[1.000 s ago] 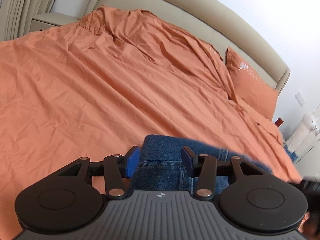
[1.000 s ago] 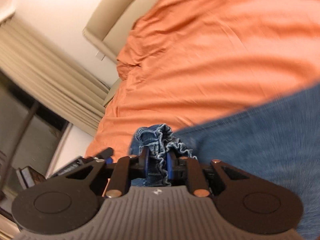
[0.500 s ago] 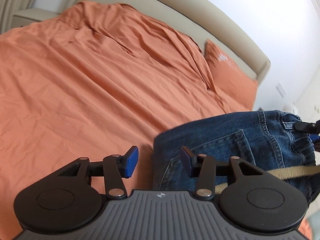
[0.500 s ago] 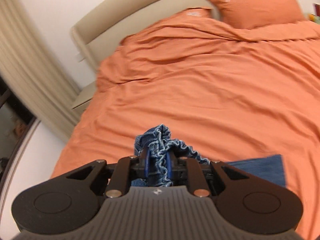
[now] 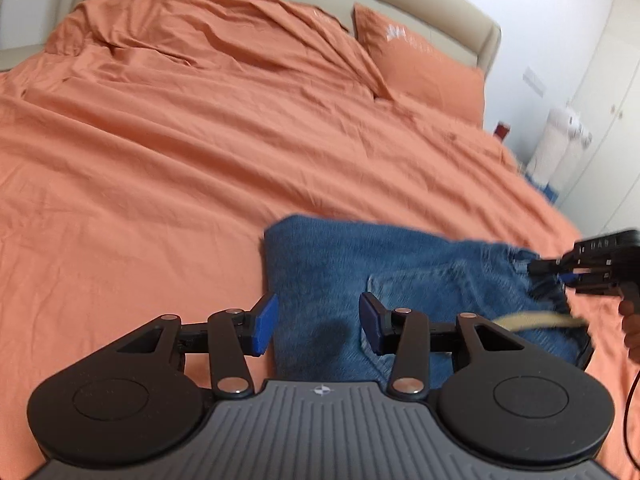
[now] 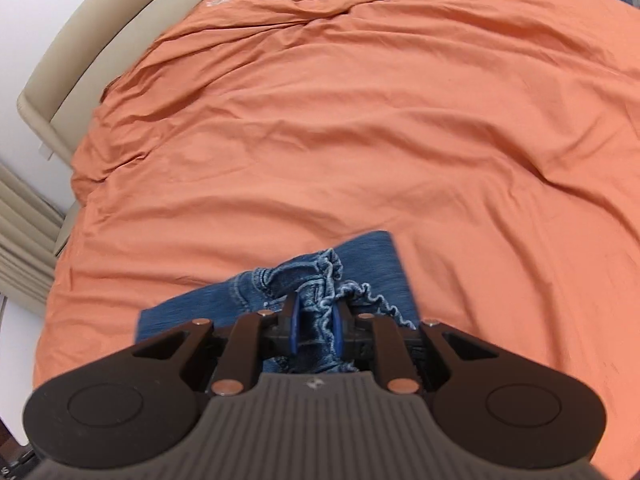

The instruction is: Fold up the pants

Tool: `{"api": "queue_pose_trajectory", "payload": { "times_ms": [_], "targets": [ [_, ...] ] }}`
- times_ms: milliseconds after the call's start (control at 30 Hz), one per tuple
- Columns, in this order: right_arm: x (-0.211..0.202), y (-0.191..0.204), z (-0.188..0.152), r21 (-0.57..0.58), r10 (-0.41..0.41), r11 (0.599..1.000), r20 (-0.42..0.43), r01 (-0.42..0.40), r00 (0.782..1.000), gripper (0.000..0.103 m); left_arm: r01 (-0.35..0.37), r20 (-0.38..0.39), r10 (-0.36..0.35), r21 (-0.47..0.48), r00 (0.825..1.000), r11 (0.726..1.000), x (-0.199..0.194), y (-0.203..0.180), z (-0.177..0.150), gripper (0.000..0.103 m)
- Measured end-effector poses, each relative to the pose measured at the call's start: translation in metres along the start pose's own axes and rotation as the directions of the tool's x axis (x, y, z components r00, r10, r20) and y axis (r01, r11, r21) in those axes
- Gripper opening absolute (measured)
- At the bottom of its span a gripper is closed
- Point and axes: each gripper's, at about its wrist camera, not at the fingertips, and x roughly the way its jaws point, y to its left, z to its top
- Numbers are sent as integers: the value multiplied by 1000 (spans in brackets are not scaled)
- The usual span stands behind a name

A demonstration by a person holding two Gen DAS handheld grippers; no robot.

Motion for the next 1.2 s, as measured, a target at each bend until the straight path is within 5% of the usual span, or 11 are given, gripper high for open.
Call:
{"api": "queue_pose_trajectory", "payload": {
  "times_ms": [200, 300, 367, 533, 600, 667, 933, 1200],
  "targets": [
    [32, -29, -5, 10, -21, 1000, -3, 21, 1000, 12, -90, -73, 97, 94, 993, 991, 23, -5, -11, 49],
    [31, -27, -8, -12, -29, 1000, 14, 29, 999, 20, -103, -80, 109, 81, 991, 991, 21, -1, -10, 49],
    [20, -22, -10, -37, -49, 998, 34, 50, 998, 29, -114, -69, 119, 73, 991, 991, 14, -1, -8, 49],
    [-40, -28, -31, -23, -62, 998, 140, 66, 988, 29, -81, -41, 85, 82, 996, 993, -27, -5, -8, 49],
    [-63, -39, -50, 30, -64, 998, 176, 60, 982, 39, -62, -44, 67, 103, 997, 993, -45, -12, -12, 49],
    [-81, -52, -72, 107, -52, 994, 203, 30, 978, 55, -46, -51, 53, 133, 997, 990, -61, -22, -16, 49],
    [-77, -102, -125, 392, 107, 906, 156, -161, 982, 54, -3, -135, 42, 277, 990, 961, -90, -62, -54, 59],
    [-54, -112, -124, 426, 227, 859, 179, -284, 957, 50, -37, -231, 135, 383, 964, 923, -75, -81, -83, 62]
  ]
}}
